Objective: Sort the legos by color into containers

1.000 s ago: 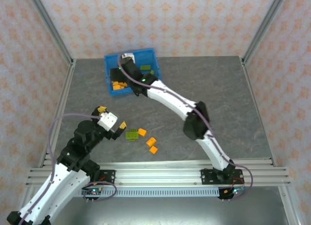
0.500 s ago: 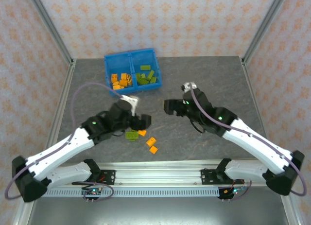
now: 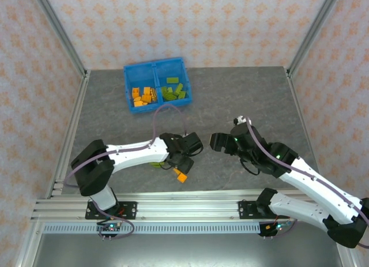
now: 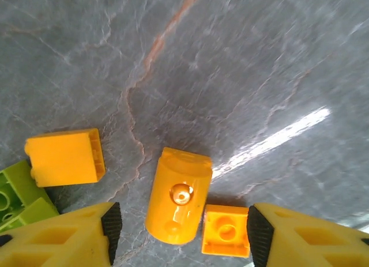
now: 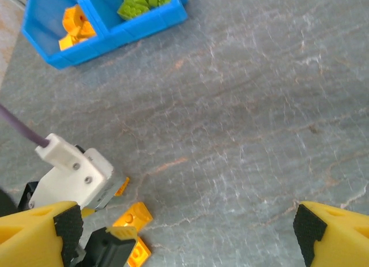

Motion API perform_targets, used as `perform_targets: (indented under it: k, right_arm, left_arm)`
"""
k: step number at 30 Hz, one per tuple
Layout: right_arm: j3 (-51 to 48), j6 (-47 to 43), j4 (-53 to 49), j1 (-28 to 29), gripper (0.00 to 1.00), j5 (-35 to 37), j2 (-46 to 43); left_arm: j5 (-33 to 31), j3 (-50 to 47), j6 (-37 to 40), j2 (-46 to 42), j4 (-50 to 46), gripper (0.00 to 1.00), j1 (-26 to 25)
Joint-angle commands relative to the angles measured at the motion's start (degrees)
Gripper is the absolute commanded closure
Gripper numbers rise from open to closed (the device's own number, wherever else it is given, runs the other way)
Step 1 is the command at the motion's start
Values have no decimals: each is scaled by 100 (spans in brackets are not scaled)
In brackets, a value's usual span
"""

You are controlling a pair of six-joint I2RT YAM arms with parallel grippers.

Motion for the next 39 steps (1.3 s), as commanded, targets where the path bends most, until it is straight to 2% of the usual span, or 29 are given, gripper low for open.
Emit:
perform_targets:
  k: [1,5,13,17,21,26,29,35,39]
  right_arm:
    - [-75,254,-246,-5,4,-103,-112]
    - [-221,336,-292,-8,4,-308,-122]
    - [-287,410,-339,-4,4,-386,-114]
    - [-291,429,-274,-4,4,-428,-104]
    - [-361,363,-253,-5,4,-557,-109]
    - [-443,197,171,-10,3,-1292,-72]
    - [-462,137,495,-4,4,-1626,13]
    - [-465,96,895,-4,3,-1597,120]
    - [-548,80,1054,-4,3,-1510,148]
  left_arm:
    - [-114,112,183,180,-126,45,-17]
    - [-131,-165,24,357,141,49,-19]
    - [395,-488,-157,709,789,54,-13]
    - [282,-492,-240,717,911,65,-14]
    - [194,-436,-367,263,1022,73,137]
    - [173,-43,-208,-422,1070,76,880]
    - [-218,662,76,-421,816,76,1345]
    - [-849,2142,112,24,808,77,2609]
    - [-1134,3602,105,904,550,79,3452]
